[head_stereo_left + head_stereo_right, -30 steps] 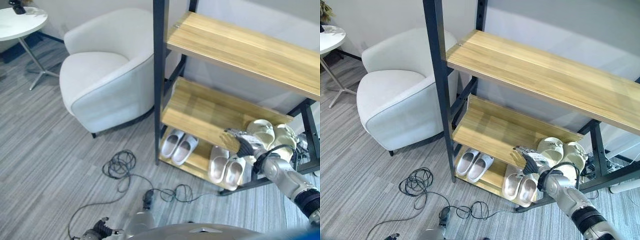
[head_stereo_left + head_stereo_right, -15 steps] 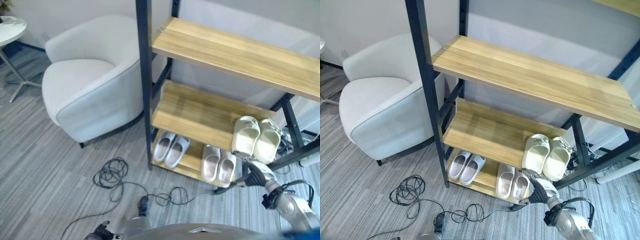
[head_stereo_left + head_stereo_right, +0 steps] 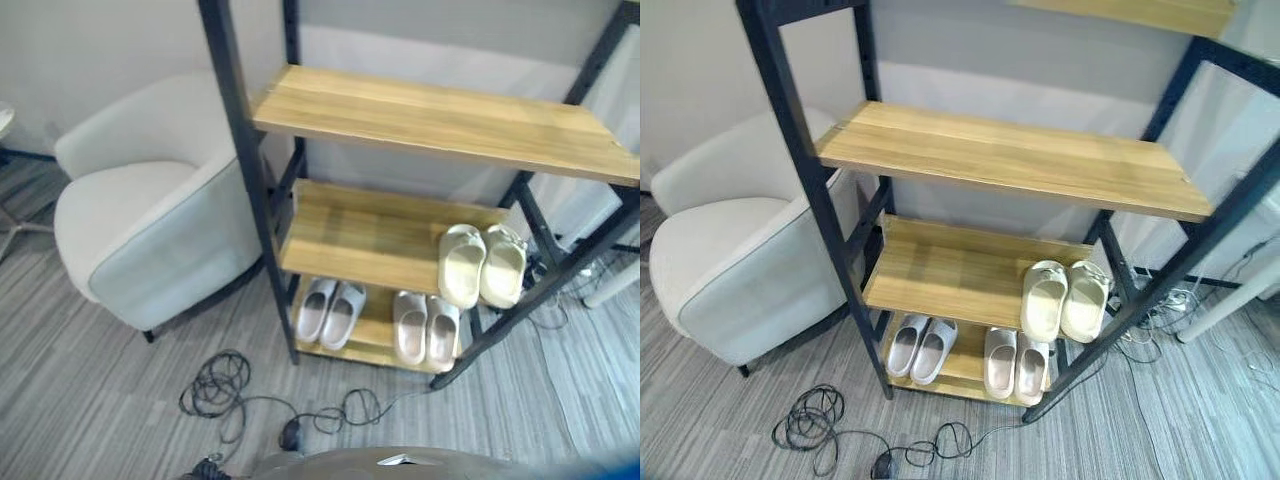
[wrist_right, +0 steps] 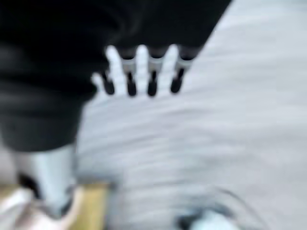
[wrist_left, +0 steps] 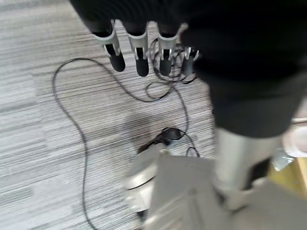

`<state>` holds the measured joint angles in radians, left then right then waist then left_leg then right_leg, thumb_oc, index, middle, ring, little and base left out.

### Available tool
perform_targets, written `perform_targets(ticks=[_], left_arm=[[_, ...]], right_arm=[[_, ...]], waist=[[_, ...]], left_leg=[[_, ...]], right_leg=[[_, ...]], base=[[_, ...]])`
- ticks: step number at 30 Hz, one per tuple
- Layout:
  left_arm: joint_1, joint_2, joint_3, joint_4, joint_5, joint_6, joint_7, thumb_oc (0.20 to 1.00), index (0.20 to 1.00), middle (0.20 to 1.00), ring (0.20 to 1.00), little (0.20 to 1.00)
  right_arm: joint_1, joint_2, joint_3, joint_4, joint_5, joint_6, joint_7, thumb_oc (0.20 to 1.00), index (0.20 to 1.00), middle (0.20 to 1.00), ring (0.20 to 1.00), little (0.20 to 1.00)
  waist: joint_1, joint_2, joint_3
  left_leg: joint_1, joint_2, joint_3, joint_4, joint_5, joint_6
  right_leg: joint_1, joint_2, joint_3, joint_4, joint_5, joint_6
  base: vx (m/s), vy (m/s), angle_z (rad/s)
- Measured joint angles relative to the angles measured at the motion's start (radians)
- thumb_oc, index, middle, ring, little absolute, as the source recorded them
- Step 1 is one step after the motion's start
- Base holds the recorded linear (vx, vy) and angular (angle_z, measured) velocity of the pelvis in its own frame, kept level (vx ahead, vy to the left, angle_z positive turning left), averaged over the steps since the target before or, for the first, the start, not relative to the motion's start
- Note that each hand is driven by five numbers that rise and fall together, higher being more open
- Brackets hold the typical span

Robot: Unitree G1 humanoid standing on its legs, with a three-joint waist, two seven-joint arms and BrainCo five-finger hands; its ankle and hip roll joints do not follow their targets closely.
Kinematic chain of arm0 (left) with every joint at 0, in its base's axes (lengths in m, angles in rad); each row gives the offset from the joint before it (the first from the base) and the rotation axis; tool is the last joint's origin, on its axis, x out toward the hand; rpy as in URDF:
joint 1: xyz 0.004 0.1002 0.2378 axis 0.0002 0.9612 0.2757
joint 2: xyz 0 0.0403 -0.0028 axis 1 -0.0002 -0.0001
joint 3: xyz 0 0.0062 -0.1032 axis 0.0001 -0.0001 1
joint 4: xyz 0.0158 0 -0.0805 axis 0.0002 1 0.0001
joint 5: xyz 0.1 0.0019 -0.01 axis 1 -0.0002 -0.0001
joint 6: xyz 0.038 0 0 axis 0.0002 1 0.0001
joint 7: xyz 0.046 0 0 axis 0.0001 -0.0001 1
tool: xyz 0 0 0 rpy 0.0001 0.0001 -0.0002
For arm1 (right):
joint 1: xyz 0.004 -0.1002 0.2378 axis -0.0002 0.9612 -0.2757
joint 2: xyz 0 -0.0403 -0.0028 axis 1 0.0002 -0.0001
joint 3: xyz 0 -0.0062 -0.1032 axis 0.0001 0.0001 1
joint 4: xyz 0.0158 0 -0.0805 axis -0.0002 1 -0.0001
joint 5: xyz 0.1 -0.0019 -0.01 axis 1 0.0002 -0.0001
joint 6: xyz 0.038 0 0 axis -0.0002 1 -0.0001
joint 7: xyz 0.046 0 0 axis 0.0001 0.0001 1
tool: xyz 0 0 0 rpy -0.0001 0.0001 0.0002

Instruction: Arrange the slippers neatly on the shoe rack.

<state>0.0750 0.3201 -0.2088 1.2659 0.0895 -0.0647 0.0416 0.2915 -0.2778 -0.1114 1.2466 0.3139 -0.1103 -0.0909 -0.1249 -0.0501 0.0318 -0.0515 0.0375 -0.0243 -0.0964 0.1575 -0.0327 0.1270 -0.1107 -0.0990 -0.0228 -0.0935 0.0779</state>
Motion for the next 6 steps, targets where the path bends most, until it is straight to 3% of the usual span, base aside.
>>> perform_targets(ticks=[1, 2, 6], left_arm=[[0.01, -0.003, -0.011, 0.009, -0.024, 0.0, -0.002, 1.0, 1.0, 1.0, 1.0, 1.0], [0.0, -0.006, -0.021, 0.007, -0.043, 0.001, -0.008, 1.0, 1.0, 1.0, 1.0, 1.0], [0.007, -0.024, -0.024, 0.003, -0.082, -0.005, -0.036, 1.0, 1.0, 1.0, 1.0, 1.0]], right_arm=[[-0.035, -0.003, -0.043, 0.092, 0.056, 0.001, -0.003, 1.0, 1.0, 1.0, 1.0, 1.0], [-0.029, 0.003, -0.049, 0.119, 0.114, 0.018, -0.001, 1.0, 1.0, 1.0, 1.0, 1.0], [-0.026, 0.007, -0.084, 0.136, 0.219, 0.029, 0.0, 1.0, 1.0, 1.0, 1.0, 1.0]], waist=[[0.007, -0.011, -0.01], [-0.005, 0.005, -0.017], [-0.029, 0.01, -0.035]], left_leg=[[0.002, 0.002, 0.011, 0.0, -0.001, 0.0], [0.004, 0.002, 0.016, 0.0, -0.004, 0.0], [0.017, 0.006, 0.036, 0.0, -0.011, -0.001]], right_leg=[[0.001, 0.003, 0.002, -0.003, 0.001, 0.0], [0.0, 0.001, 0.008, -0.003, 0.001, 0.0], [0.002, 0.001, 0.032, -0.002, 0.002, 0.0]], base=[[-0.01, -0.021, -0.19], [0.0, -0.016, -0.16], [-0.02, -0.034, -0.15]])
